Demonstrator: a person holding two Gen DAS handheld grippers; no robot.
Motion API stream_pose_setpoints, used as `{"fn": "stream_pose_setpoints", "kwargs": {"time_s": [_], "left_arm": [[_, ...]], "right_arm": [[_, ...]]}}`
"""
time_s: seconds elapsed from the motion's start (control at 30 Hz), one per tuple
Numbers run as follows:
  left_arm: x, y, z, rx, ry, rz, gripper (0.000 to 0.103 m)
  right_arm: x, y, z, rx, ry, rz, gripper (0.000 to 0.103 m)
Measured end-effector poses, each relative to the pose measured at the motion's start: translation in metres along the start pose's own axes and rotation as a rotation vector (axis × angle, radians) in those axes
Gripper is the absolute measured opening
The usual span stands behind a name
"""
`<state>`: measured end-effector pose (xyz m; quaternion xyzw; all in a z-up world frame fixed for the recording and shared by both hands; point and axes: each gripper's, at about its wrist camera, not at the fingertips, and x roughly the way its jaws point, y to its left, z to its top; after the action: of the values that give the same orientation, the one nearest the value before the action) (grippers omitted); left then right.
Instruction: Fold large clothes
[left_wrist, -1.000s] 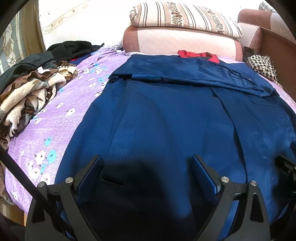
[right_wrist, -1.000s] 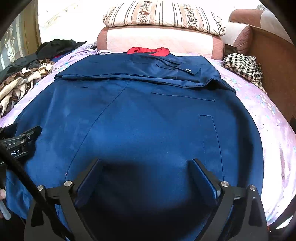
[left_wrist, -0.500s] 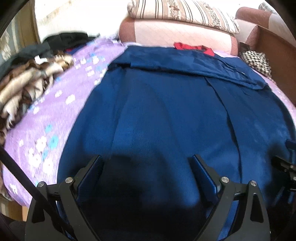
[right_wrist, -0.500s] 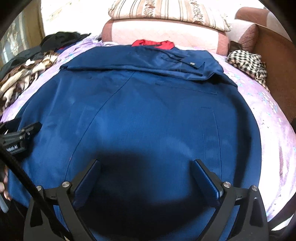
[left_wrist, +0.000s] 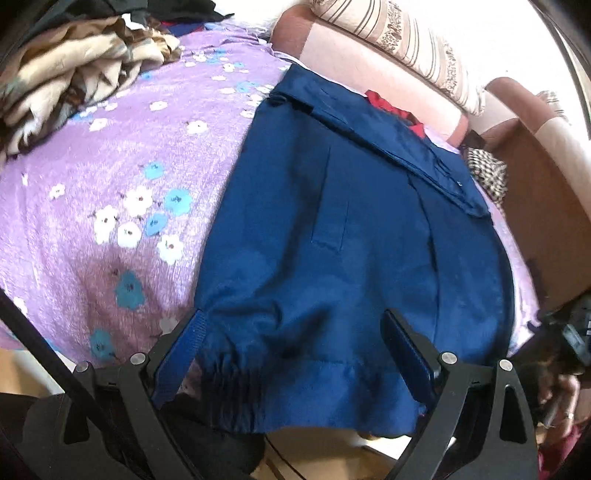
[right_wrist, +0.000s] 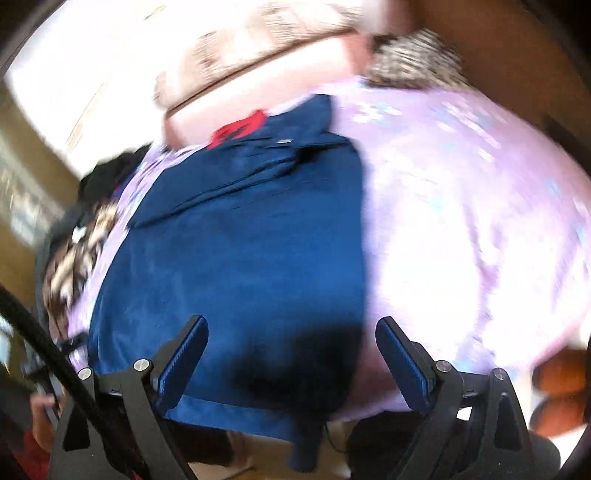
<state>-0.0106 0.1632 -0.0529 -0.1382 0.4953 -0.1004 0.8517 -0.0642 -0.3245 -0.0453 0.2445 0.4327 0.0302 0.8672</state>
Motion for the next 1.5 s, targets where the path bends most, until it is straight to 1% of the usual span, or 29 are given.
{"fn": "stream_pose_setpoints", "kwargs": {"time_s": [0.07, 0.1, 0.17, 0.27, 0.4, 0.47, 0.5, 0.53, 0.57, 0.6, 0.63, 0.67, 0.77, 0.8, 0.83, 0.87, 0.9, 0.93, 0.97, 1.0, 1.03, 1.07, 1.17, 1.23, 1.27, 1.3, 1.37, 1.43, 1.5], "left_arm": [[0.005, 0.003, 0.000, 0.011, 0.028, 0.045, 0.095], [0.006, 0.006, 0.000, 0.000, 0.035, 0.056, 0.095], [0.004, 0.016, 0.001, -0.035, 0.047, 0.013, 0.095], [0.011, 0.031, 0.003, -0.061, 0.079, 0.014, 0.095], [0.016, 0.029, 0.001, -0.011, 0.093, 0.012, 0.095], [0.016, 0.026, 0.000, 0.002, 0.094, -0.013, 0.095], [0.015, 0.025, -0.001, 0.010, 0.094, -0.031, 0.092], [0.014, 0.022, -0.002, 0.022, 0.095, -0.053, 0.086], [0.013, 0.019, -0.003, 0.036, 0.091, -0.052, 0.073], [0.012, 0.015, -0.005, 0.067, 0.090, -0.022, 0.065], [0.013, 0.015, -0.006, 0.081, 0.091, -0.004, 0.061], [0.013, 0.017, -0.006, 0.089, 0.095, -0.002, 0.057], [0.011, 0.023, -0.004, 0.091, 0.113, -0.022, 0.054], [0.013, 0.024, -0.003, 0.096, 0.126, -0.019, 0.054], [0.014, 0.026, -0.003, 0.100, 0.139, -0.024, 0.055], [0.017, 0.025, -0.002, 0.107, 0.149, -0.029, 0.058], [0.018, 0.023, -0.001, 0.119, 0.157, -0.036, 0.066], [0.020, 0.021, -0.001, 0.133, 0.165, -0.045, 0.070], [0.021, 0.016, -0.002, 0.157, 0.167, -0.031, 0.071], [0.019, 0.011, -0.002, 0.182, 0.157, -0.006, 0.060], [0.016, 0.005, -0.004, 0.214, 0.149, 0.015, 0.048], [0.011, 0.001, -0.005, 0.237, 0.148, 0.018, 0.029], [-0.010, 0.000, 0.000, 0.233, 0.102, -0.019, 0.029], [-0.011, 0.003, 0.004, 0.222, 0.100, -0.053, 0.029], [-0.005, 0.006, 0.005, 0.212, 0.113, -0.053, 0.029], [0.006, 0.009, 0.004, 0.210, 0.142, -0.040, 0.029], [0.022, 0.012, 0.001, 0.204, 0.177, -0.015, 0.030], [0.023, 0.014, 0.001, 0.186, 0.178, -0.046, 0.042], [0.026, 0.009, 0.002, 0.196, 0.202, -0.105, 0.075]], "right_arm": [[0.006, -0.018, -0.006, 0.066, 0.052, 0.016, 0.091], [0.009, -0.020, -0.008, 0.084, 0.068, 0.023, 0.086], [0.014, -0.018, -0.011, 0.101, 0.091, 0.061, 0.086], [0.020, -0.008, -0.016, 0.075, 0.103, 0.059, 0.086], [0.035, -0.012, -0.026, 0.101, 0.154, 0.025, 0.085], [0.041, -0.009, -0.030, 0.096, 0.179, 0.043, 0.076], [0.045, -0.005, -0.033, 0.081, 0.198, 0.047, 0.067], [0.051, 0.002, -0.037, 0.060, 0.225, 0.048, 0.057], [0.055, 0.007, -0.040, 0.037, 0.244, 0.040, 0.052], [0.059, 0.014, -0.044, 0.004, 0.254, 0.015, 0.042], [0.060, 0.020, -0.047, -0.030, 0.251, -0.022, 0.034], [0.060, 0.022, -0.047, -0.048, 0.248, -0.041, 0.033], [0.063, 0.017, -0.046, -0.022, 0.264, -0.053, 0.033], [0.066, 0.013, -0.046, -0.014, 0.280, -0.088, 0.045], [0.070, 0.011, -0.049, -0.008, 0.305, -0.107, 0.070], [0.076, 0.009, -0.051, -0.005, 0.339, -0.108, 0.072], [0.080, 0.009, -0.053, -0.011, 0.355, -0.082, 0.064], [0.081, 0.013, -0.054, -0.033, 0.357, -0.068, 0.046], [0.083, 0.019, -0.055, -0.069, 0.361, -0.063, 0.037], [0.083, 0.024, -0.056, -0.101, 0.359, -0.078, 0.021], [0.081, 0.028, -0.056, -0.119, 0.349, -0.088, 0.019], [0.078, 0.030, -0.055, -0.126, 0.342, -0.077, 0.018], [0.054, 0.038, -0.051, -0.135, 0.303, -0.025, 0.016], [0.031, 0.039, -0.043, -0.139, 0.245, 0.046, 0.016], [0.025, 0.038, -0.040, -0.125, 0.214, 0.091, 0.017], [0.024, 0.036, -0.039, -0.115, 0.216, 0.107, 0.016], [0.033, 0.032, -0.040, -0.113, 0.236, 0.087, 0.017], [0.047, 0.029, -0.044, -0.094, 0.273, 0.073, 0.019], [0.057, 0.027, -0.045, -0.072, 0.289, 0.039, 0.021]]}}
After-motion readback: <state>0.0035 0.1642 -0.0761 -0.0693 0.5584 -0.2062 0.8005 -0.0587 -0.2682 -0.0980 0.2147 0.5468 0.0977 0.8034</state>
